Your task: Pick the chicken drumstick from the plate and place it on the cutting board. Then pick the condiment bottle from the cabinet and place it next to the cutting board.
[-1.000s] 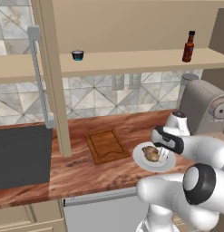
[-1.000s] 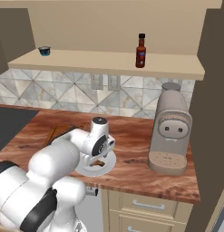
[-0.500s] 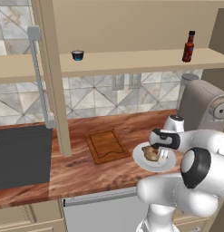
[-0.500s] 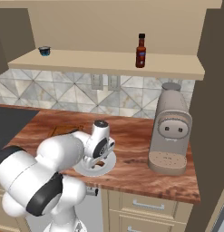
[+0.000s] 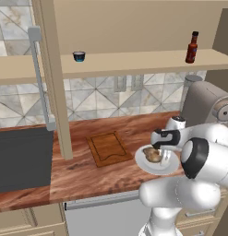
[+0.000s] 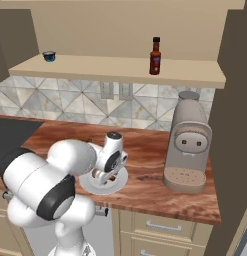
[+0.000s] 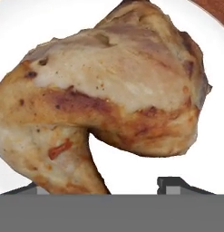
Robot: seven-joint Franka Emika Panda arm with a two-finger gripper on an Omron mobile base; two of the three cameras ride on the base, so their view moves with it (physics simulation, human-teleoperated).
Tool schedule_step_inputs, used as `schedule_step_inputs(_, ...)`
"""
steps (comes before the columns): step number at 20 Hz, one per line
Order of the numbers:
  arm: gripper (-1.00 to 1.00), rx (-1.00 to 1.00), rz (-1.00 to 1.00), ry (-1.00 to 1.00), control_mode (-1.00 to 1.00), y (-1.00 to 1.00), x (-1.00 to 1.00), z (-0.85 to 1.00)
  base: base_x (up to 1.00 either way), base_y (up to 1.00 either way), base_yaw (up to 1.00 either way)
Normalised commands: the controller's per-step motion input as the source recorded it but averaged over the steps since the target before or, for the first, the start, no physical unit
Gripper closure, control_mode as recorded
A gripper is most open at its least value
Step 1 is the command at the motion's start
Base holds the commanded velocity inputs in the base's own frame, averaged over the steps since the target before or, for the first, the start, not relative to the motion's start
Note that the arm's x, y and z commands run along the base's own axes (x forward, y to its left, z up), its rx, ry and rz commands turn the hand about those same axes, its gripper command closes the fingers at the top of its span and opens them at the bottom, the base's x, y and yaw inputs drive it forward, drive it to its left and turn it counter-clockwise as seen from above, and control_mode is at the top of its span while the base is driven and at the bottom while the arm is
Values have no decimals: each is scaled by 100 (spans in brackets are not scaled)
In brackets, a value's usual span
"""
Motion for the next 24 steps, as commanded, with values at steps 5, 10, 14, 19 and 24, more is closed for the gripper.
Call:
schedule_step_inputs(5, 100, 0, 2, 0, -100, 0, 0, 0, 0, 0, 0)
schedule_step_inputs(10, 100, 0, 4, -3, -100, 0, 0, 16, 0, 0, 0)
schedule_step_inputs(14, 100, 0, 6, -5, -100, 1, 0, 31, 0, 0, 0)
schedule_step_inputs(19, 100, 0, 6, -4, -100, 12, 0, 37, 0, 0, 0)
schedule_step_inputs(24, 100, 0, 5, 0, -100, 32, 0, 26, 0, 0, 0)
